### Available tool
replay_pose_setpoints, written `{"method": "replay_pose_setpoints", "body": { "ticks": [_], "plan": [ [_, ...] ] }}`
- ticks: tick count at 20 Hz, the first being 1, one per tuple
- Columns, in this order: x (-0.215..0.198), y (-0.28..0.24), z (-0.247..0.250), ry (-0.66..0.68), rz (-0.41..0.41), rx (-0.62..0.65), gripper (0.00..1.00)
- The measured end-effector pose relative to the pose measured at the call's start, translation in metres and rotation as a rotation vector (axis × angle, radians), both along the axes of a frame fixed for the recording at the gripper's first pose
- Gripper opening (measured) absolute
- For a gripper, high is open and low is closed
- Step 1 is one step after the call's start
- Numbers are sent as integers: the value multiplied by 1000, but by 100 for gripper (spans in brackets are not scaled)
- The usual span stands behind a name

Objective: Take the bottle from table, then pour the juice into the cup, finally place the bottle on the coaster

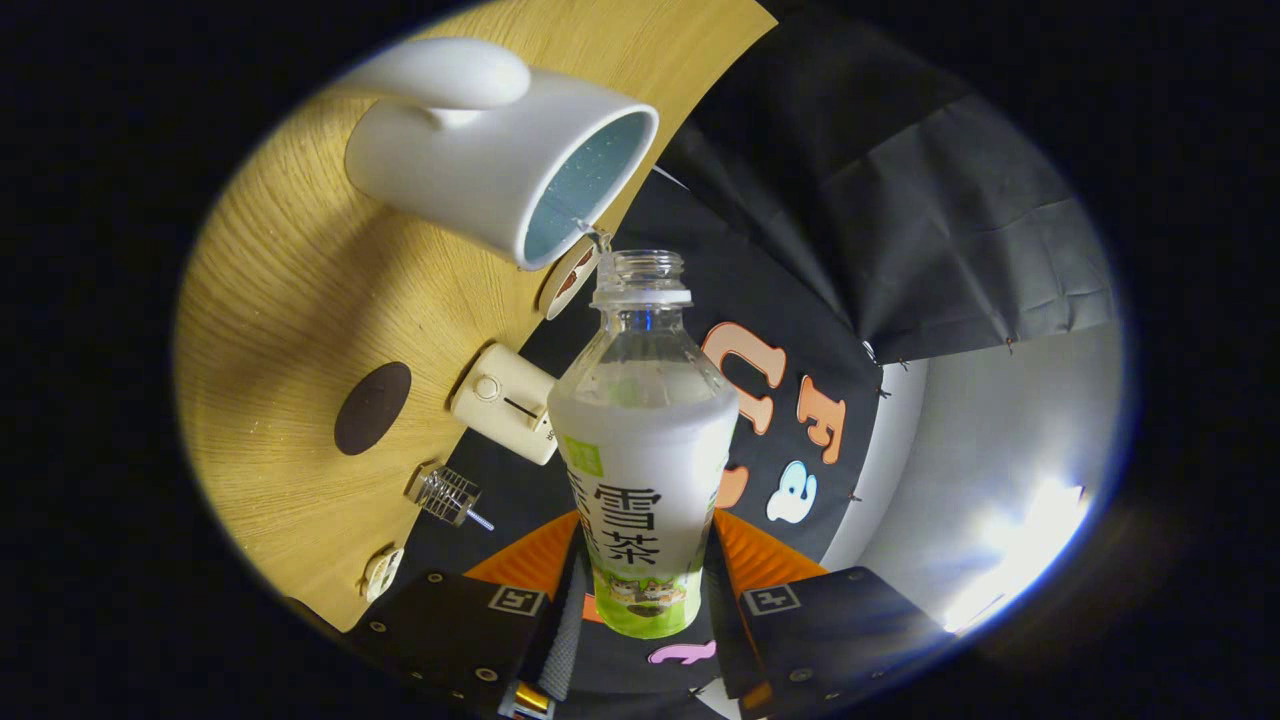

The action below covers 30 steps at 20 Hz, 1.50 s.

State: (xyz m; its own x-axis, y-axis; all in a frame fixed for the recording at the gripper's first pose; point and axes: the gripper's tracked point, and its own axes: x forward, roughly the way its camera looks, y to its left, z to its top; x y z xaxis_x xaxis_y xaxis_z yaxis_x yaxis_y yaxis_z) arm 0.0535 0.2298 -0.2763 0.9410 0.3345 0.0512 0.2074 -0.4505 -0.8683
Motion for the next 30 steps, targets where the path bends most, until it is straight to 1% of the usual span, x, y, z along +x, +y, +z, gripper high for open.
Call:
{"method": "replay_pose_setpoints", "body": {
  "ticks": [3,6,8,10,14,16,18,19,22,26,30],
  "plan": [
    [-3,2,5,-23,7,-2,57],
    [-5,4,-2,1,-2,17,57],
    [0,-4,-18,83,-51,98,57],
    [-1,-10,-38,188,-107,212,57],
    [-11,-11,-63,330,-182,386,58],
    [-12,-13,-74,406,-218,496,58],
    [-12,-13,-85,508,-258,676,58],
    [-10,-17,-87,542,-288,762,58],
    [-6,-21,-84,623,-337,981,58],
    [17,-34,-75,674,-366,1242,58],
    [47,-55,-69,686,-401,1488,58]
  ]
}}
